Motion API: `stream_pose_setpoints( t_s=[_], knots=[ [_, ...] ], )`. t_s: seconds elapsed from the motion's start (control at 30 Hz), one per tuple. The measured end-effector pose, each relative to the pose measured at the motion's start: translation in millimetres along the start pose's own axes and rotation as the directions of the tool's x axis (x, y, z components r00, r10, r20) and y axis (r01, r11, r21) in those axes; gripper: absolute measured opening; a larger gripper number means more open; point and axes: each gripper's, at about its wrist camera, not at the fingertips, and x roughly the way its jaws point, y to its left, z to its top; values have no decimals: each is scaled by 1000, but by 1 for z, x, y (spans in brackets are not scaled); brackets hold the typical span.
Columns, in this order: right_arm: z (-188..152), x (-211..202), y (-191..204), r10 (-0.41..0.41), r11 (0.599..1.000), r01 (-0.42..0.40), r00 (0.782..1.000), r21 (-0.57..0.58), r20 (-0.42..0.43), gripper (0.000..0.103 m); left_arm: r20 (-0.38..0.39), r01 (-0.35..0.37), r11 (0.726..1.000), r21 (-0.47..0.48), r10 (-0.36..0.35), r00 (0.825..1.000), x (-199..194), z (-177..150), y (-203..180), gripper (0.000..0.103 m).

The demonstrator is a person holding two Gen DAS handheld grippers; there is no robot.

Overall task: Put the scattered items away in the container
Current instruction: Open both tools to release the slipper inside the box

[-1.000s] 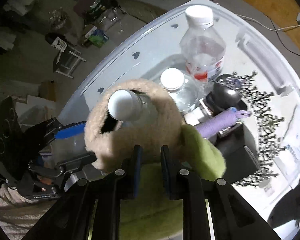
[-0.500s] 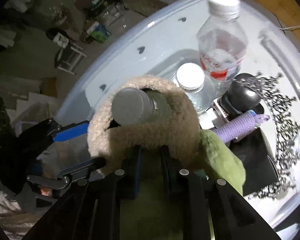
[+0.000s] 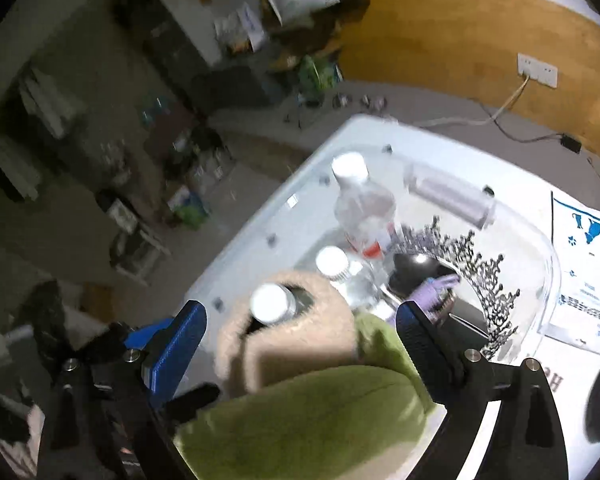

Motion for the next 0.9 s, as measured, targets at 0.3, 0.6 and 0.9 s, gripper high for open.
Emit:
stream_pose_setpoints(
  t_s=[0.3,0.6,0.9],
  knots=[
    [-20,-33,4,-56,998,62,978,-25,200,103,89,-7,1000,2,7,996,-23,1,-23,95],
    [-56,-73,-21,-110,993,91,937,73,331,103,142,-60,998,-16,61,988,-25,-9,-48,94],
    [-105,-112,-43,-220,975,189,886,116,409,103,246,-103,994,-44,111,963,-30,-25,-97,94]
  ],
)
